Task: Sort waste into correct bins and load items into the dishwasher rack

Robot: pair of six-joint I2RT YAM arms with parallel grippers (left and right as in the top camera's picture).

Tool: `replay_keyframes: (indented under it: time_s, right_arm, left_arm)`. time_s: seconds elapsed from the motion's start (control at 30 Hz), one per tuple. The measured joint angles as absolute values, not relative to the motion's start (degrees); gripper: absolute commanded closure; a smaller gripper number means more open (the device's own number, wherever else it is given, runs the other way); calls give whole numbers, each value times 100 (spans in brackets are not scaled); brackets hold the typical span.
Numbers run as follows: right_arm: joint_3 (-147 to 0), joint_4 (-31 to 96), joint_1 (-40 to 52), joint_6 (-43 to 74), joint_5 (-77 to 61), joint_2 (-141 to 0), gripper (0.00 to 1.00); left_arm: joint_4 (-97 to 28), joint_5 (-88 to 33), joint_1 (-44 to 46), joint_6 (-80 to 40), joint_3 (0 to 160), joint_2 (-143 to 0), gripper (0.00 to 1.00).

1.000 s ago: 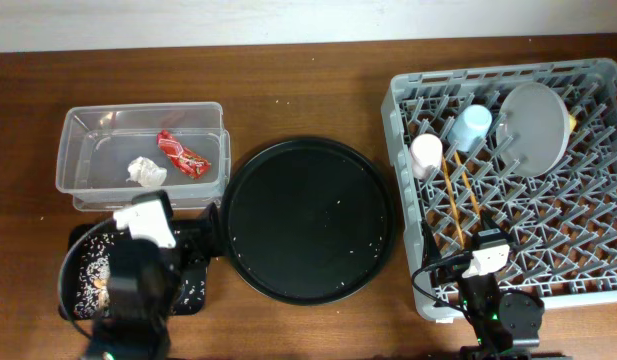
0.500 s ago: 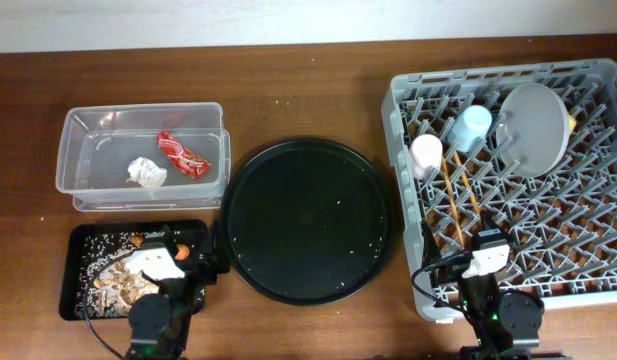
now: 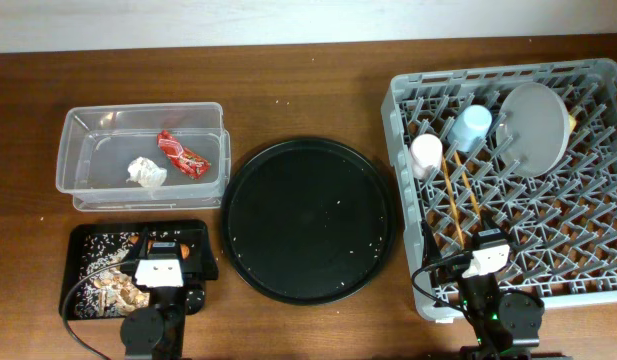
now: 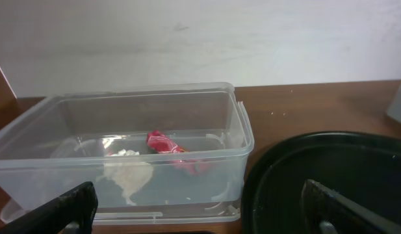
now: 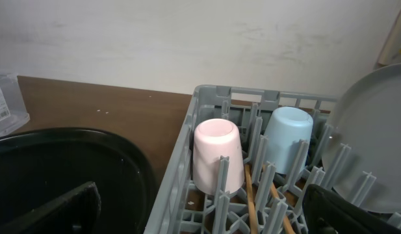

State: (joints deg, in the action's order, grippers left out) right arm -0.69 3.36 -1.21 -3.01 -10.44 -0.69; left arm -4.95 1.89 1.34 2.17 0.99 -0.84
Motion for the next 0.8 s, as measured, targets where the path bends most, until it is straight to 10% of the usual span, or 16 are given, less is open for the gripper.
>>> replay_keyframes:
  time_s: [0.8]
  right_arm:
    - [-69, 336, -121, -301, -1044, -69, 2]
  left_arm:
    - [-495, 150, 134, 519, 99, -84, 1]
